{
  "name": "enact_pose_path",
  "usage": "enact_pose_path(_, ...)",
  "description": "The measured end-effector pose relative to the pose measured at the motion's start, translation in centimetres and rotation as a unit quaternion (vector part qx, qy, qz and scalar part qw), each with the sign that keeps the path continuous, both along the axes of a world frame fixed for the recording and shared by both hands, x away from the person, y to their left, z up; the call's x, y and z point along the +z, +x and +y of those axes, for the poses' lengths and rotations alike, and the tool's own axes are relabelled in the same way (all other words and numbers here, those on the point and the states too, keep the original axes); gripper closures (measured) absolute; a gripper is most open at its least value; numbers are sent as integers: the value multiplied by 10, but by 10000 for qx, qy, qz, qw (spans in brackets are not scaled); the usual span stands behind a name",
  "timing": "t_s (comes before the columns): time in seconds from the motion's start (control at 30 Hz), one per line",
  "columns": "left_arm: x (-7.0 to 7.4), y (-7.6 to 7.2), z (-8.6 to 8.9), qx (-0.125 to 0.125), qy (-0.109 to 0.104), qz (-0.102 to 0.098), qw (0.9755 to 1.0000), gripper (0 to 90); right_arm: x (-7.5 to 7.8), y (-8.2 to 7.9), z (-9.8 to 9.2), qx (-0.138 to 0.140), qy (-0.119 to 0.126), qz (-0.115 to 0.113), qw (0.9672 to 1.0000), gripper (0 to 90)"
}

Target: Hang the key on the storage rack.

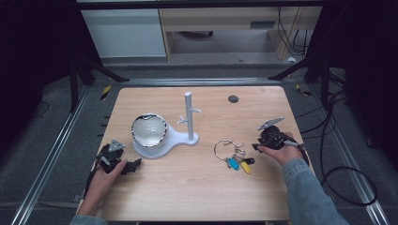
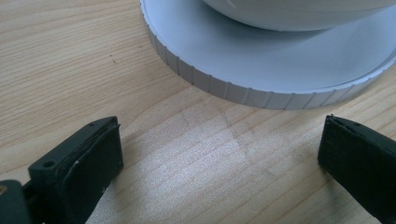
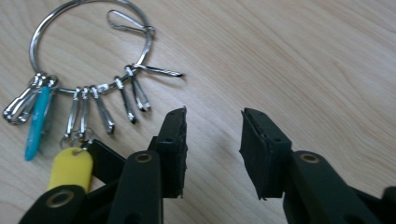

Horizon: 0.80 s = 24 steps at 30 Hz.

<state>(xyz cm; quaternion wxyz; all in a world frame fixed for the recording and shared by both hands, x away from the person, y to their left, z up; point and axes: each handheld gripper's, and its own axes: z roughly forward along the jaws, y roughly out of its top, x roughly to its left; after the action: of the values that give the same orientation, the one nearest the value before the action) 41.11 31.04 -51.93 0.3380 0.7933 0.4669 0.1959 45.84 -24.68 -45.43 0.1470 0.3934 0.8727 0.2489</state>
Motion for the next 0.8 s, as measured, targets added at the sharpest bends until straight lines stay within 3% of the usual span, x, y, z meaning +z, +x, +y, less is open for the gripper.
enact_pose_path(0.17,0,-1,0,31,16,2,10000,0,1,4,10,294,-96,77,9995,687)
enact_pose_path(0.37,0,0,0,28,12,5,10000,0,2,9,15,412,-119,171,9989,759)
enact_pose_path(0.57,0,0,0,24,14,5,10000,0,-4,12,38,805,-276,360,9957,811)
enact_pose_path(0.8,0,0,0,28,12,4,10000,0,-5,14,54,1010,-361,435,9933,832)
